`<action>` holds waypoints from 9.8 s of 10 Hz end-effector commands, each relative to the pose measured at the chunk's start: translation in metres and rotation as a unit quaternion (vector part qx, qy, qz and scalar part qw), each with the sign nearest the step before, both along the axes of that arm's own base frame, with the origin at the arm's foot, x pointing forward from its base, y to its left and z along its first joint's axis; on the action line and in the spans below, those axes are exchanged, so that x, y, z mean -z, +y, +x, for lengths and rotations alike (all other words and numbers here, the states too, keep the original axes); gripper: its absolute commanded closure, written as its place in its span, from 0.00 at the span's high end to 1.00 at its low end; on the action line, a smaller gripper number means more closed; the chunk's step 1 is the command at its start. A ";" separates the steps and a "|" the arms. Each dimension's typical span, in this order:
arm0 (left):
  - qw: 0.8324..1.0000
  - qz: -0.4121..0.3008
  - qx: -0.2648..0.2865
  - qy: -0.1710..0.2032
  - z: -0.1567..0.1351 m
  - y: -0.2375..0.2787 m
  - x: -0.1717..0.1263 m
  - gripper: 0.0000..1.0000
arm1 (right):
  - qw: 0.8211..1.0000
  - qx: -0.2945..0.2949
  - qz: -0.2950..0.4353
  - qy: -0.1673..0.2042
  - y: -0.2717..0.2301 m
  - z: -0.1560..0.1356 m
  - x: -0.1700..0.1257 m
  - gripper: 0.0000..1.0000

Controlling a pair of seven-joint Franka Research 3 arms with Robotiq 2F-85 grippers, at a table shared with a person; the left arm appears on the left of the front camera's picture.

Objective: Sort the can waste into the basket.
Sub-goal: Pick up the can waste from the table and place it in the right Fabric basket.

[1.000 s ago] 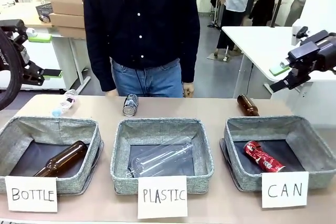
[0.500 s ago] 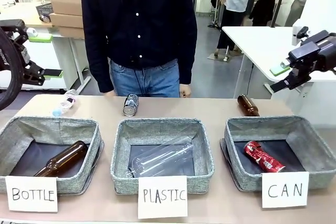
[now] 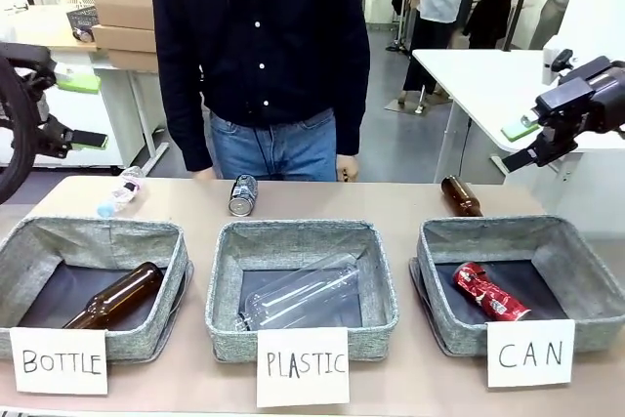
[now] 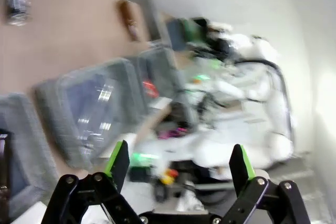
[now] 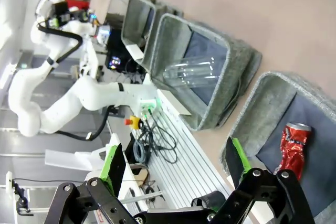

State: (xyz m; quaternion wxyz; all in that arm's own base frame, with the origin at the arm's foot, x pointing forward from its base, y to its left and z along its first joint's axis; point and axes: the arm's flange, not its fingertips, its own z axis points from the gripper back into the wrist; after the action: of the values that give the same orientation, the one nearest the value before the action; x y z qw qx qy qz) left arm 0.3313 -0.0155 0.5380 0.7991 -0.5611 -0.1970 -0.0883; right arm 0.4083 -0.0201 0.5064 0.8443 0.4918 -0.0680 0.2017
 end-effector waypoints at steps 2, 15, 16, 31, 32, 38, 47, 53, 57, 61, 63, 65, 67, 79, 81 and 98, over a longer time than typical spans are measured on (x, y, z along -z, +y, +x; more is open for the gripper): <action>0.928 0.351 -0.122 0.024 0.052 -0.040 0.011 1.00 | 1.000 0.000 -0.003 -0.006 -0.002 0.002 -0.003 1.00; 0.891 0.446 -0.090 0.010 0.207 -0.193 0.121 1.00 | 1.000 0.000 -0.003 -0.006 -0.002 0.002 -0.003 1.00; 0.888 0.450 -0.092 0.021 0.232 -0.204 0.134 1.00 | 1.000 0.000 -0.003 -0.006 -0.002 0.002 -0.003 1.00; 0.839 0.526 -0.131 0.052 0.332 -0.242 0.229 0.00 | 1.000 0.000 -0.003 -0.006 -0.002 0.002 -0.003 1.00; 0.840 0.524 -0.133 0.053 0.330 -0.241 0.228 0.00 | 1.000 0.000 -0.003 -0.006 -0.002 0.002 -0.003 1.00; 0.908 0.413 -0.073 0.024 0.192 -0.156 0.084 0.00 | 1.000 0.000 -0.003 -0.006 -0.002 0.002 -0.003 1.00; 0.942 0.313 0.074 -0.099 0.057 -0.181 0.028 0.00 | 1.000 0.000 -0.003 -0.006 -0.002 0.002 -0.003 1.00; 0.864 0.179 0.335 -0.331 0.012 -0.459 0.072 0.49 | 0.953 0.256 -0.033 -0.157 -0.190 -0.087 -0.117 1.00; 0.822 0.144 0.351 -0.424 -0.022 -0.605 0.097 0.49 | 0.935 0.339 -0.039 -0.096 -0.271 -0.152 -0.065 1.00; 0.818 0.188 0.352 -0.413 -0.006 -0.629 0.122 0.49 | 0.940 0.311 -0.029 -0.137 -0.264 -0.154 -0.091 1.00; 0.819 0.195 0.351 -0.410 -0.004 -0.629 0.129 0.49 | 0.940 0.311 -0.029 -0.137 -0.264 -0.154 -0.091 1.00; 0.817 0.202 0.355 -0.406 -0.004 -0.630 0.127 1.00 | 0.940 0.311 -0.029 -0.137 -0.264 -0.154 -0.091 1.00; 0.816 0.201 0.354 -0.409 -0.003 -0.626 0.124 1.00 | 0.940 0.311 -0.029 -0.137 -0.264 -0.154 -0.091 1.00; 0.959 0.166 0.228 -0.008 0.057 -0.331 -0.003 1.00 | 0.977 0.179 -0.016 -0.114 -0.094 -0.041 -0.060 1.00; 0.988 0.100 0.109 0.041 0.059 -0.215 -0.006 1.00 | 0.982 0.164 0.046 -0.078 -0.029 -0.036 -0.059 1.00; 0.993 -0.080 -0.015 0.086 0.042 -0.043 -0.023 1.00 | 0.982 0.173 0.067 -0.018 0.003 -0.028 -0.064 1.00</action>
State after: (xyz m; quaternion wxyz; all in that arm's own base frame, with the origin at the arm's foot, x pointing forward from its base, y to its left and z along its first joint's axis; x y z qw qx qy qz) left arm 0.3725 -0.0597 0.5582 0.7697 -0.6231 -0.1386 -0.0085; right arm 0.3799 -0.0194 0.5705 0.8307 0.5258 -0.1767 0.0463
